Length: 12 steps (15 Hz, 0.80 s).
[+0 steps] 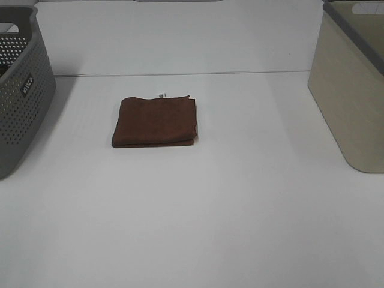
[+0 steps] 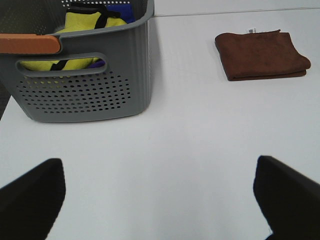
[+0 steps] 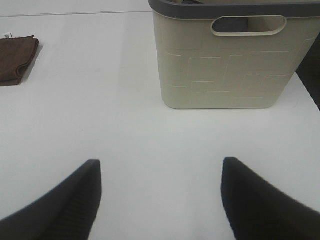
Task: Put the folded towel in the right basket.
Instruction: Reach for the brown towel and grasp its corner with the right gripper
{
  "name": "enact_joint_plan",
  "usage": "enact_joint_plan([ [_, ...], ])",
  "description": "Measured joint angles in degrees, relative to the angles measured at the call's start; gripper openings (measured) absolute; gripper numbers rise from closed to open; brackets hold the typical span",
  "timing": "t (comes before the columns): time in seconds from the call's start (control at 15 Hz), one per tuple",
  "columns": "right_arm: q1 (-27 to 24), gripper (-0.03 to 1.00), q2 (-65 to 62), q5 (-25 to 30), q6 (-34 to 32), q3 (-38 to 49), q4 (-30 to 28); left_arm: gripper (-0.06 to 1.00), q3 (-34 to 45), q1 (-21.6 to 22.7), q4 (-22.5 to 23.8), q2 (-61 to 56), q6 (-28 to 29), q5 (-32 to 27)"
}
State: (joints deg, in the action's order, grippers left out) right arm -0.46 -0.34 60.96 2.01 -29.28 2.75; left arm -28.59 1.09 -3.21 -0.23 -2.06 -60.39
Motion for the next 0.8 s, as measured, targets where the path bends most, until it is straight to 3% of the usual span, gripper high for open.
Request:
enact_joint_plan([
  [0.67,0.0,0.65,0.0,0.0,0.0,0.0,0.0,0.97,0.0,0.0,0.0,0.0,0.0,0.0],
  [0.73,0.0,0.65,0.0,-0.5,0.0,-0.1,0.0,0.97,0.0,0.0,0.0,0.0,0.0,0.0],
  [0.8,0.0,0.65,3.7,-4.8,0.0,-2.9,0.9,0.97,0.0,0.0,0.0,0.0,0.0,0.0],
])
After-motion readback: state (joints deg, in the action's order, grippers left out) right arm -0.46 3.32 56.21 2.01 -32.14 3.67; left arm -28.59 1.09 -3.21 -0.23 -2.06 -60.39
